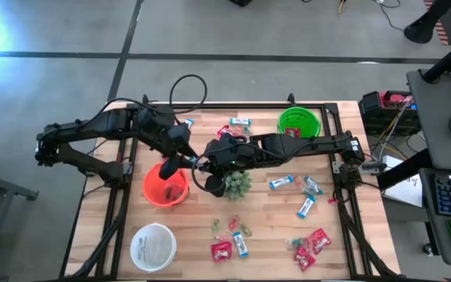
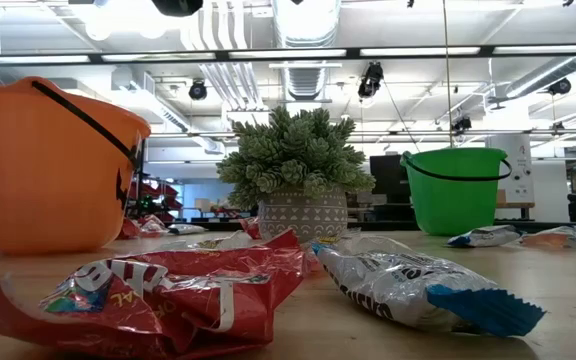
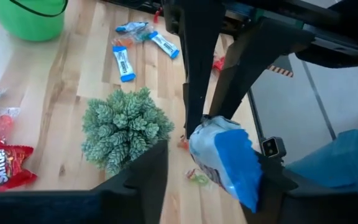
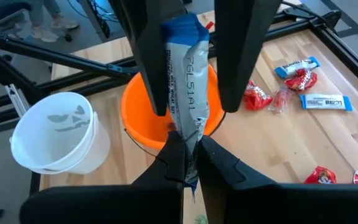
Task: Sort candy
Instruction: Put the white chocolate into the white bucket
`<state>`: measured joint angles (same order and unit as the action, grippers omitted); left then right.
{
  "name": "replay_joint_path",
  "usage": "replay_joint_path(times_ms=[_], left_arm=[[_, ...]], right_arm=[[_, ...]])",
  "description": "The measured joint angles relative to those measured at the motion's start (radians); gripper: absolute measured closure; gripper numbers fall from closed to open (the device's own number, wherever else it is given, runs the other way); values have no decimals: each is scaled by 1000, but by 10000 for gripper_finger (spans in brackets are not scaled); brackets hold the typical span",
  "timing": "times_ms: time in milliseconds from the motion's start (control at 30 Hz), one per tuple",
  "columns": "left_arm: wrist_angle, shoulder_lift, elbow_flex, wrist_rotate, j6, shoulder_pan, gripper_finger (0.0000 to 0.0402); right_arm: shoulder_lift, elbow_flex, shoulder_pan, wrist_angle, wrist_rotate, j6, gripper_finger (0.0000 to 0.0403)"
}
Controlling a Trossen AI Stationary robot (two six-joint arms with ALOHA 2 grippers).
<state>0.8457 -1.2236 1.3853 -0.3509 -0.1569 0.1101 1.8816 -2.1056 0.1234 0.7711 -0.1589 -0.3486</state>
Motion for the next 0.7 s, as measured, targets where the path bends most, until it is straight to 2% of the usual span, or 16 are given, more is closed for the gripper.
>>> replay_joint_path(times_ms=[267, 400, 533, 700], left_arm=[[1, 0, 0, -12, 25, 0, 352], [2, 0, 0, -12, 7, 0, 386], [2, 0, 0, -19, -18, 0, 383], [1, -2, 5, -55, -34, 1, 333]], right_arm=[[0, 0, -1, 1, -2, 0, 390], [0, 0, -1, 2, -2, 0, 390], [0, 0, -1, 1, 0, 6, 390], [0, 0, 1, -8, 3, 9, 390]])
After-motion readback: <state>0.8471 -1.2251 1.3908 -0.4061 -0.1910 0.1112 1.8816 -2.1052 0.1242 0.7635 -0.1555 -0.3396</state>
